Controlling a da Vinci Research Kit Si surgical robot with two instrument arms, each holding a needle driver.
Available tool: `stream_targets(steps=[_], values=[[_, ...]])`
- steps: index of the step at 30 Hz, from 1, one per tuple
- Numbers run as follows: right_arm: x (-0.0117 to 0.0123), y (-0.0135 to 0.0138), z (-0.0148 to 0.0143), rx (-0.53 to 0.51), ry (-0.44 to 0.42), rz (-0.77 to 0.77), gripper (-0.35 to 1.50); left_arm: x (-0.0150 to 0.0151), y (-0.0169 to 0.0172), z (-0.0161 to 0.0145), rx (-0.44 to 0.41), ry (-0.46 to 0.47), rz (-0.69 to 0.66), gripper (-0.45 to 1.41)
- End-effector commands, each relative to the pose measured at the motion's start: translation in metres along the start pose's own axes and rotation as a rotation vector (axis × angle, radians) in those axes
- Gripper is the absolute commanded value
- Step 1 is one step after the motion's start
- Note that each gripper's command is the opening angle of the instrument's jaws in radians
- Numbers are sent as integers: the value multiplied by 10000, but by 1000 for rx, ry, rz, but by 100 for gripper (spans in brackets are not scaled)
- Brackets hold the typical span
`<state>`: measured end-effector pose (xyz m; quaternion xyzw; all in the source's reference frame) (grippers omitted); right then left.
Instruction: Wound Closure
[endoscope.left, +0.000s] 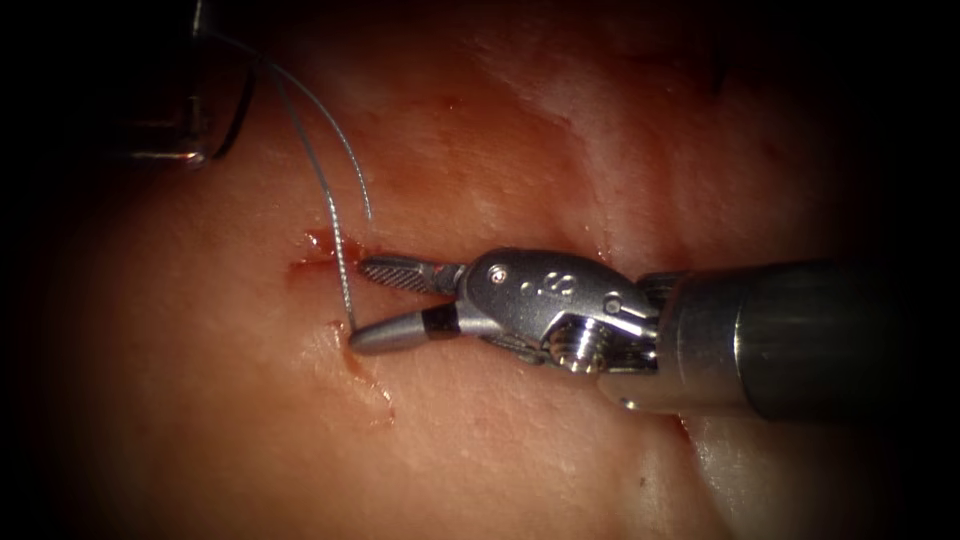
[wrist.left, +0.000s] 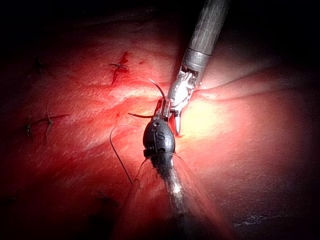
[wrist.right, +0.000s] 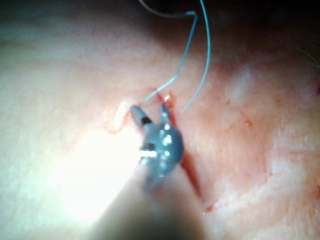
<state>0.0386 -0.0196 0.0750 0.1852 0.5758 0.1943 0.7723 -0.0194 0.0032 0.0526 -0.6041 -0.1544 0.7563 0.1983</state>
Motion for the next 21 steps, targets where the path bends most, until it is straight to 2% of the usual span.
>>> stream_targets(steps=[1,3,9,21], values=[[-16,-5,12,6,-14,-6,52,-6,-2,4,-2,4,1,-45],[-27,-12,16,14,-32,-6,52,-7,-4,-2,-8,16,7,-45],[-34,-12,19,15,-43,-1,52,-6,-12,-16,25,30,12,-45],[-15,-12,24,2,-33,15,49,-7,-12,-19,40,26,16,-45]])
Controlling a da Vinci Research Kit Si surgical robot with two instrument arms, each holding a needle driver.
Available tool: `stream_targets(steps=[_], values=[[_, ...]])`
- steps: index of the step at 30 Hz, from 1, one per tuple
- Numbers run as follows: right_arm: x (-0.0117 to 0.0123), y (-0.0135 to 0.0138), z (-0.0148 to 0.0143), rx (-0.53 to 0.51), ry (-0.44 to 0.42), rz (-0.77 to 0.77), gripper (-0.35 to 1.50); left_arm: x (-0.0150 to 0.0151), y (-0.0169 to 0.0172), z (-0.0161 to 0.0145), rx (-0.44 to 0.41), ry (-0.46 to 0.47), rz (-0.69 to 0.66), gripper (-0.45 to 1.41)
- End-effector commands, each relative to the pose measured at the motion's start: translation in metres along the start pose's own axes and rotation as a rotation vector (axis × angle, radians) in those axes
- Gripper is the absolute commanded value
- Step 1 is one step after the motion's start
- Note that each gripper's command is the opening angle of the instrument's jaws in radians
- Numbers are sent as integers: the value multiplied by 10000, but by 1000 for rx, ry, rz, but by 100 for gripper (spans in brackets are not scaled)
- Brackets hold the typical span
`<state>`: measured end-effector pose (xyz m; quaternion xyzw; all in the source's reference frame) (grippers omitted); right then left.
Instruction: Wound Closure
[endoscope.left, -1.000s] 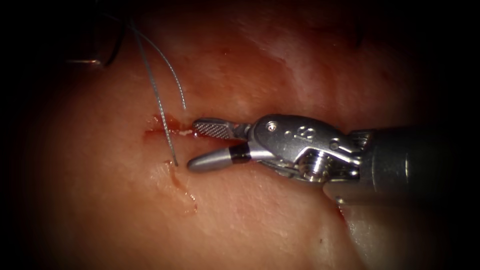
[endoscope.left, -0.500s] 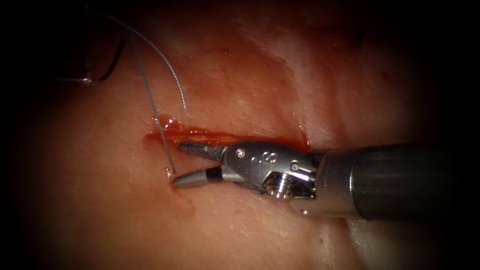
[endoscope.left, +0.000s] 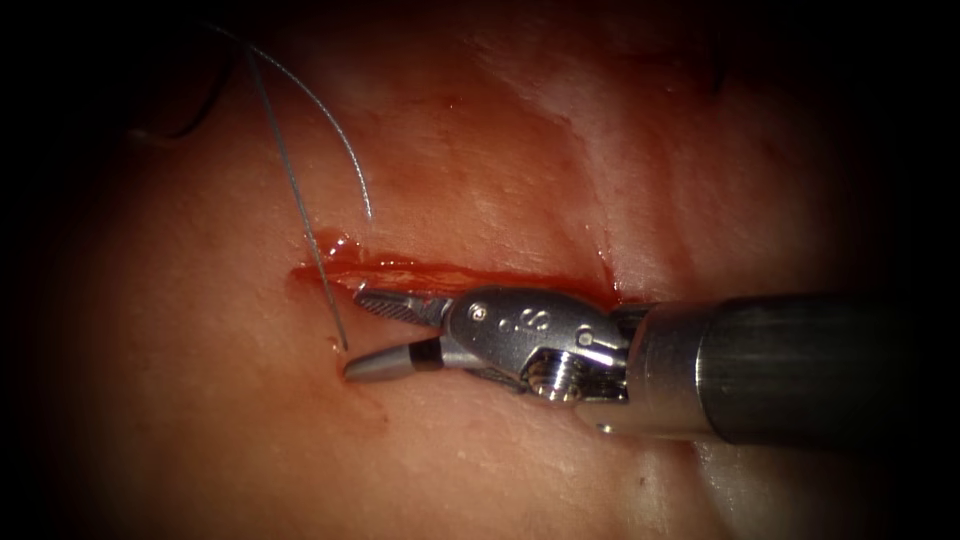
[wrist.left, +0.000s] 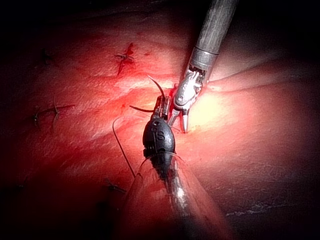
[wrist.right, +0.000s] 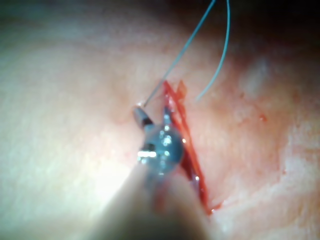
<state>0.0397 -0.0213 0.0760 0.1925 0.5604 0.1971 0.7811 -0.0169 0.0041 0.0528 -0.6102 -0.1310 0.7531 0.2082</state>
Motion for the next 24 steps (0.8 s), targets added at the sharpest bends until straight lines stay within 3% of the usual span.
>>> stream_targets(steps=[1,7,10,11,12,19,22,24], values=[[1,-2,11,2,3,1,47,-6,-1,5,-3,1,2,-45],[11,-2,14,-1,8,9,36,-6,-1,2,3,-2,7,-45],[11,-2,16,1,7,9,9,-6,-1,1,7,-3,6,-45],[10,-2,16,20,5,7,-22,-6,0,1,12,-1,6,-45],[9,-2,16,32,1,7,-35,-6,0,1,13,-1,6,-45],[10,-14,-9,70,-49,22,-35,-9,0,1,15,2,8,-45],[30,-26,-26,83,-60,36,-35,-15,2,3,16,2,13,-45],[56,-40,-37,97,-55,54,-35,-24,4,8,17,4,21,-45]])
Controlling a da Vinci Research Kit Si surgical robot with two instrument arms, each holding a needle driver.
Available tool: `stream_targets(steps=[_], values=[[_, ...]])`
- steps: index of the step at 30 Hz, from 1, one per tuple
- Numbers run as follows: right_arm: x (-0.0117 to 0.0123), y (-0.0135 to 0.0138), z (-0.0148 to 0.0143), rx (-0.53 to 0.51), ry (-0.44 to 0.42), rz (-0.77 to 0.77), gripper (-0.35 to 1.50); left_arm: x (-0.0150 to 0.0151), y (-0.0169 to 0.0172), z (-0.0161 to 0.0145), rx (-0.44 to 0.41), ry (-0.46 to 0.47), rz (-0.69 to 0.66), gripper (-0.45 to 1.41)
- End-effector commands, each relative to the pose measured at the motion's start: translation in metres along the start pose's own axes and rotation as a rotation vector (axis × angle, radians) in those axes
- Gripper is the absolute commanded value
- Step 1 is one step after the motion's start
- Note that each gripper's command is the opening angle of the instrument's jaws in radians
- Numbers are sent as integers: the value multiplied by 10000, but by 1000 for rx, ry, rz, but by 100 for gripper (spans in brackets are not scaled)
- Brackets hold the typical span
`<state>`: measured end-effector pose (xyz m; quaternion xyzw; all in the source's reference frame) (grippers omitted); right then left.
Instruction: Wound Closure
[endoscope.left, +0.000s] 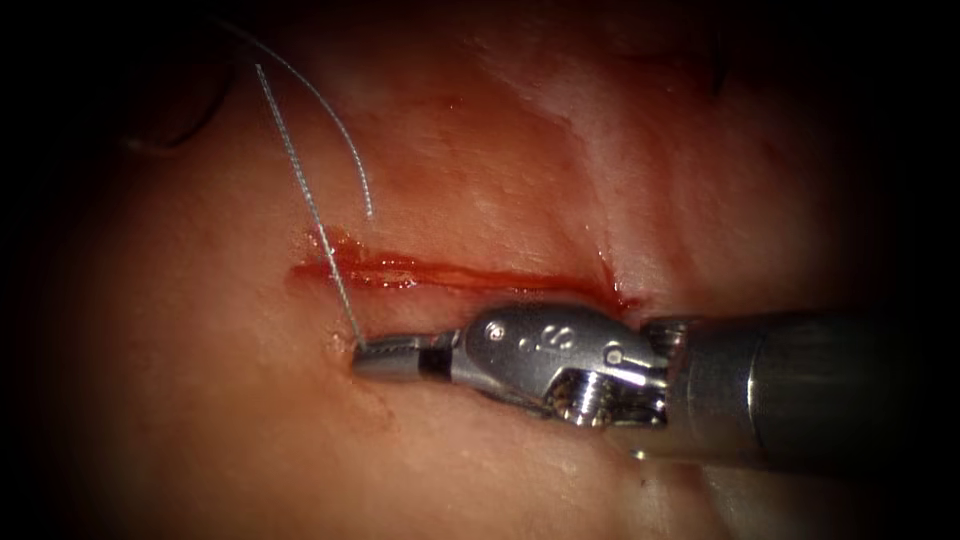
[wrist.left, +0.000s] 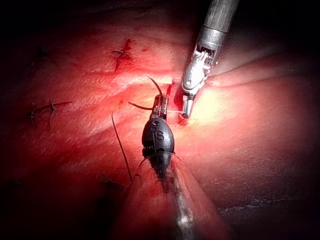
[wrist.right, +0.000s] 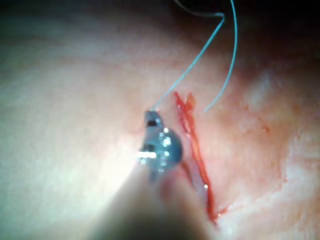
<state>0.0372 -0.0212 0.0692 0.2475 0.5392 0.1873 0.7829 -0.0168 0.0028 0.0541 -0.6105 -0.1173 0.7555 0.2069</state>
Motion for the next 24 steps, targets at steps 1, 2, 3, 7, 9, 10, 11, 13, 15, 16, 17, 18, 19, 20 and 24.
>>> stream_targets(steps=[1,2,3,7,9,10,11,13,15,16,17,18,19,20,24], values=[[15,-12,5,13,3,4,-35,-9,1,7,-3,1,4,-45],[25,-19,3,18,7,9,-35,-14,2,9,-1,1,8,-45],[30,-24,2,23,11,18,-35,-17,3,11,-2,2,11,-45],[54,-46,5,33,35,10,-35,-32,7,15,0,4,24,-45],[67,-55,10,39,54,8,-35,-39,8,16,3,7,31,-45],[72,-59,12,41,61,10,-35,-43,9,16,4,7,40,-45],[80,-63,14,39,68,2,-35,-46,9,16,5,7,42,-45],[89,-66,18,43,76,-5,-35,-52,9,17,4,1,48,-45],[95,-64,21,18,97,-23,-32,-58,6,14,1,-1,53,-45],[94,-63,21,2,104,-28,-6,-58,5,12,-3,0,53,-45],[91,-59,20,-18,111,-45,29,-58,3,9,5,-2,52,-45],[89,-57,18,-30,114,-57,56,-58,1,6,11,-4,52,-45],[86,-54,16,-34,114,-63,81,-58,-2,1,20,-7,51,-45],[82,-50,12,-41,114,-69,98,-58,-6,-5,31,-10,49,-45],[71,-42,-7,-49,114,-75,111,-61,-20,-27,72,-23,44,-45]])
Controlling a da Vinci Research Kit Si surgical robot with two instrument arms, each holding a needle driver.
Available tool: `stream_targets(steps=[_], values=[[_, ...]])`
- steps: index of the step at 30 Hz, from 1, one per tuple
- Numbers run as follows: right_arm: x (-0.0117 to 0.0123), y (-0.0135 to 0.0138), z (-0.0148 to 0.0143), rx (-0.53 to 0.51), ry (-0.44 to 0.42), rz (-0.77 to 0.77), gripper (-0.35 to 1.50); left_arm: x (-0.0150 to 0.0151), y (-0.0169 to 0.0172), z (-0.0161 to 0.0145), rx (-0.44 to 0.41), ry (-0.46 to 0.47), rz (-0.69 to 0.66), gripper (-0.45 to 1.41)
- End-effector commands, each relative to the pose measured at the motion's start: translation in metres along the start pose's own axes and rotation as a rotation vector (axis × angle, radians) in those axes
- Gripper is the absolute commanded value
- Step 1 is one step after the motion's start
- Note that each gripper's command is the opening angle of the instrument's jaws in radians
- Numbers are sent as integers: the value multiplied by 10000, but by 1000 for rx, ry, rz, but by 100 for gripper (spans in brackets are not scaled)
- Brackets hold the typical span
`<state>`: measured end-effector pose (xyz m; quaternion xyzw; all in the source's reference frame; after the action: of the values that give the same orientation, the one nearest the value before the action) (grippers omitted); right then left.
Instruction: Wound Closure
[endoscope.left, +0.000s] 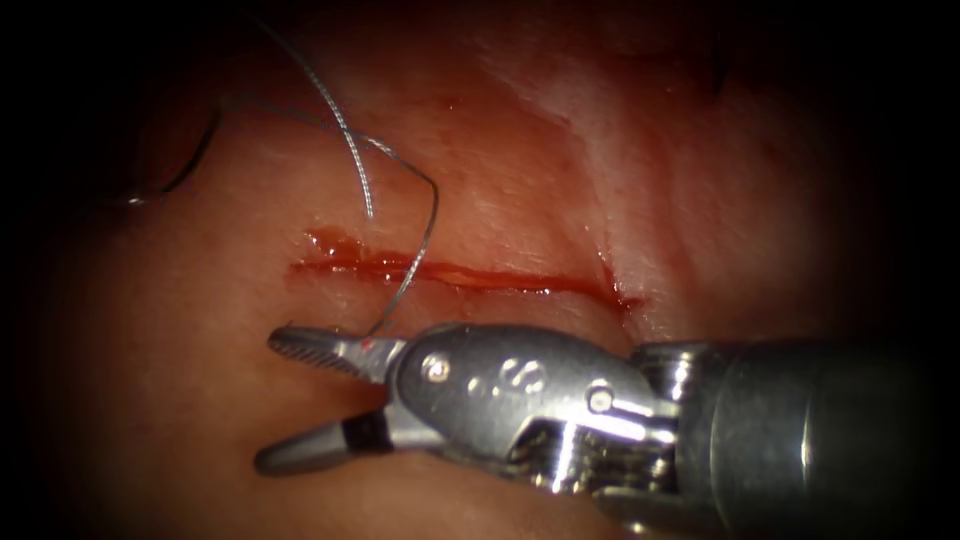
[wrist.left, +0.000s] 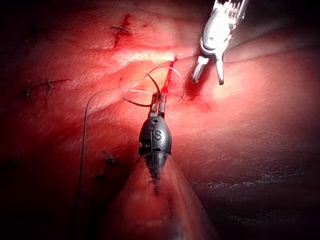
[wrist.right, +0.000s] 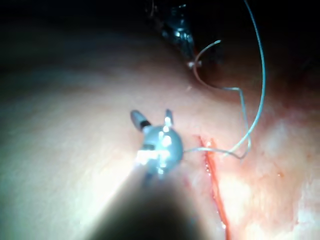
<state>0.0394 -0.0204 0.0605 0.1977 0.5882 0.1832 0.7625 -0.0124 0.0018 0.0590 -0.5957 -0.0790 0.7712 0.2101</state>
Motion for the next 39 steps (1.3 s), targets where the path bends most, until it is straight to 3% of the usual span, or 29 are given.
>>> stream_targets(steps=[1,6,12,26,30,31,32,39], values=[[-9,4,-5,-6,-2,-5,111,-7,-3,1,11,-2,-2,-45],[-24,12,-29,-34,0,-10,118,-15,-19,-20,58,-17,-9,-45],[-53,25,-34,-63,-36,-23,98,-18,-23,-30,96,-29,-15,-45],[-102,70,27,-132,-63,-24,74,-15,-14,-19,69,-20,-24,-45],[-104,70,34,-109,-68,-26,32,-16,-14,-19,66,-19,-23,-45],[-105,69,35,-96,-75,-27,10,-16,-13,-18,63,-18,-23,-45],[-109,68,35,-83,-88,-30,-30,-16,-13,-17,62,-18,-22,-45],[-106,63,22,-42,-100,-29,-35,-19,0,8,19,-1,-16,-45]])
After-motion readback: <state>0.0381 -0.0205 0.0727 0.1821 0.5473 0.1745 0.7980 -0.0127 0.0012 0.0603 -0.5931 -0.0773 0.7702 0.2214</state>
